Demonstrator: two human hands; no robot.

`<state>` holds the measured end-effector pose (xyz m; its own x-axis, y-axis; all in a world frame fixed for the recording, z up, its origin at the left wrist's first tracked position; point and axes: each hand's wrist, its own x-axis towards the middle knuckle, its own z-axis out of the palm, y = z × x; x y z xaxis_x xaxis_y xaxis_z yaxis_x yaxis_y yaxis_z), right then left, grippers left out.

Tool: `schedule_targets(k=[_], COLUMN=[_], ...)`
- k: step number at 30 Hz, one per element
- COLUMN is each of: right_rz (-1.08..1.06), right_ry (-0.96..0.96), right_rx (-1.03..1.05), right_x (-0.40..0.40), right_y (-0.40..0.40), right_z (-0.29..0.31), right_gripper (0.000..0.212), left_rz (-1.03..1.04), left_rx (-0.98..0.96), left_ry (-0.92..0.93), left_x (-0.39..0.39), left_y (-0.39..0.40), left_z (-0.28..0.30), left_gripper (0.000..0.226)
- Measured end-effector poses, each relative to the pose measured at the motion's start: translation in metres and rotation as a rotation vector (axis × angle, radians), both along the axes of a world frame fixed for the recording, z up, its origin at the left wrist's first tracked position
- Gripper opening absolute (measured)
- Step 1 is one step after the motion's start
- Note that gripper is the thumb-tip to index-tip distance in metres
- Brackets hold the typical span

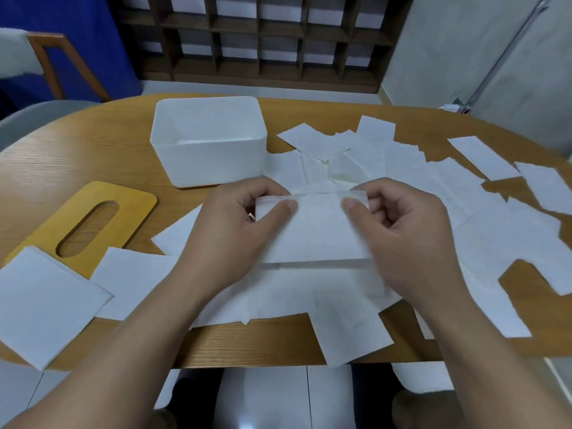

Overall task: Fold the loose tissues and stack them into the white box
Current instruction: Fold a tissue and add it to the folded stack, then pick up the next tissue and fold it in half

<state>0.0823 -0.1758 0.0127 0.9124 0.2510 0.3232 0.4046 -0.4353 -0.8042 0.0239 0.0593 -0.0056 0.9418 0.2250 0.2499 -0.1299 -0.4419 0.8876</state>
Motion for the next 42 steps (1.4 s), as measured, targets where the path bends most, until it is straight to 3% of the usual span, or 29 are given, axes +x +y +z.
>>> schedule_targets(k=[6, 16, 28, 31, 36, 42], right_rz=[-0.002, 0.008, 0.07, 0.085, 0.111, 0.16], right_ry=[0.075, -0.001, 0.072, 0.096, 0.119, 0.17], right_rx=[-0.174, -0.483, -0.544, -0.581, -0.523, -0.348], right_x=[0.003, 0.005, 0.004, 0.006, 0.006, 0.002], right_y=[-0.028, -0.039, -0.037, -0.036, -0.033, -0.028], right_z=[-0.012, -0.025, -0.016, -0.015, -0.014, -0.013], right_gripper=[0.008, 0.016, 0.05, 0.046, 0.014, 0.014], left_rz=[-0.018, -0.029, -0.169, -0.176, -0.169, -0.174], left_rx=[0.17, 0.456, 0.607, 0.609, 0.587, 0.424], left_ry=[0.097, 0.123, 0.132, 0.152, 0.155, 0.141], left_x=[0.008, 0.013, 0.01, 0.009, 0.009, 0.007], left_y=[-0.016, -0.026, -0.028, -0.029, -0.032, -0.031], left_z=[-0.008, -0.016, -0.017, -0.015, -0.015, -0.011], left_gripper=[0.012, 0.009, 0.05, 0.05, 0.039, 0.022])
